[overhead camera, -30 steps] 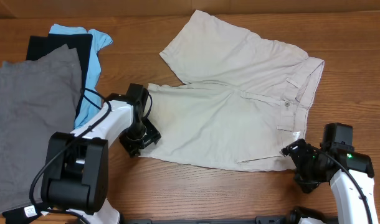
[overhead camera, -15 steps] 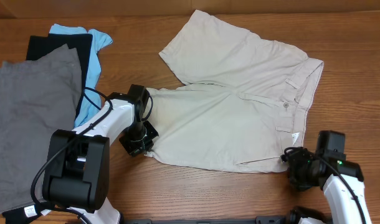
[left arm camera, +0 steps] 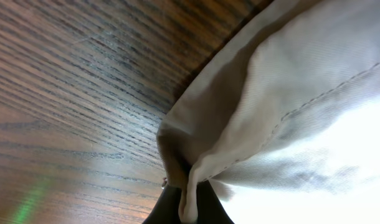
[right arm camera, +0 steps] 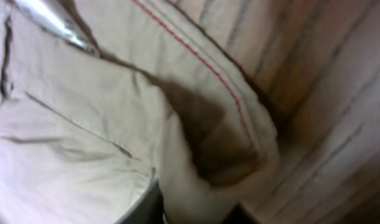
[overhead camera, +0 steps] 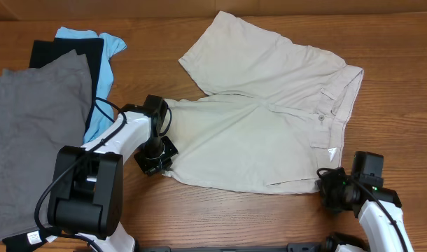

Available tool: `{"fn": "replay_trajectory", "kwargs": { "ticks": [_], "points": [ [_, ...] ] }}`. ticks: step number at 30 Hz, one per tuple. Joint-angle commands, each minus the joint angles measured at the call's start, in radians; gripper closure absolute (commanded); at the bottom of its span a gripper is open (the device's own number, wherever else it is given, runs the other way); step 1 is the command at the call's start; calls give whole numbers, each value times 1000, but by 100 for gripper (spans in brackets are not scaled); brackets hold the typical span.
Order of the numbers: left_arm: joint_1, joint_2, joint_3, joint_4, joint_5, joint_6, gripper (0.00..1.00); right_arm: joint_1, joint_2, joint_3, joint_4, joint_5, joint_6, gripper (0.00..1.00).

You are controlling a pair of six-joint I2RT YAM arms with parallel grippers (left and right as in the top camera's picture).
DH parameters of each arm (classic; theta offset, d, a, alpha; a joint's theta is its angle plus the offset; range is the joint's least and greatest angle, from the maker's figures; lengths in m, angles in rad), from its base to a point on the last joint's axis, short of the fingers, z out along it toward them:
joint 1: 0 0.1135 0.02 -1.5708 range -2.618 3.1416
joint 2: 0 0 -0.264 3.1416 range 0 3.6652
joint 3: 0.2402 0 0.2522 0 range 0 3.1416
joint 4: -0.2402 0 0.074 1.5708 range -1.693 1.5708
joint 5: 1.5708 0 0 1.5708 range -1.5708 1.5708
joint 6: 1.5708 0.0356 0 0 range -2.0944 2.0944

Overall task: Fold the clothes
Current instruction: 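Lift the bottom half with both grippers and fold it up over the top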

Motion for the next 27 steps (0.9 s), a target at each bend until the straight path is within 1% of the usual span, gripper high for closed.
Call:
{"fn": "replay_trajectory", "kwargs": {
  "ticks": [1,3,6,9,11,14,17,20,25,27],
  "points": [
    [-14,75,-43,87,3,60,96,-2,43,-11,20,32,2,90],
    [-14,75,-41,101,4,80,96,-2,74,-11,35,29,1,96],
    [-13,75,-11,106,3,122,96,-2,136,-11,69,17,-1,96],
    [-13,74,52,83,2,156,96,-2,148,-4,98,-24,-21,96],
    [-13,74,114,48,-5,169,96,-2,144,25,87,-42,-52,96],
    [-13,74,236,-43,-55,176,96,-2,132,110,-7,-43,-87,96],
    [-13,72,376,-163,-119,177,96,-2,114,209,-138,-43,-125,96],
    [-13,72,521,-272,-164,202,96,-2,90,308,-283,-45,-166,96],
    [-11,70,755,-443,-274,203,96,-2,15,456,-500,-47,-200,96],
    [2,60,848,-507,-293,220,96,-2,-35,514,-581,-46,-215,96]
  ]
}}
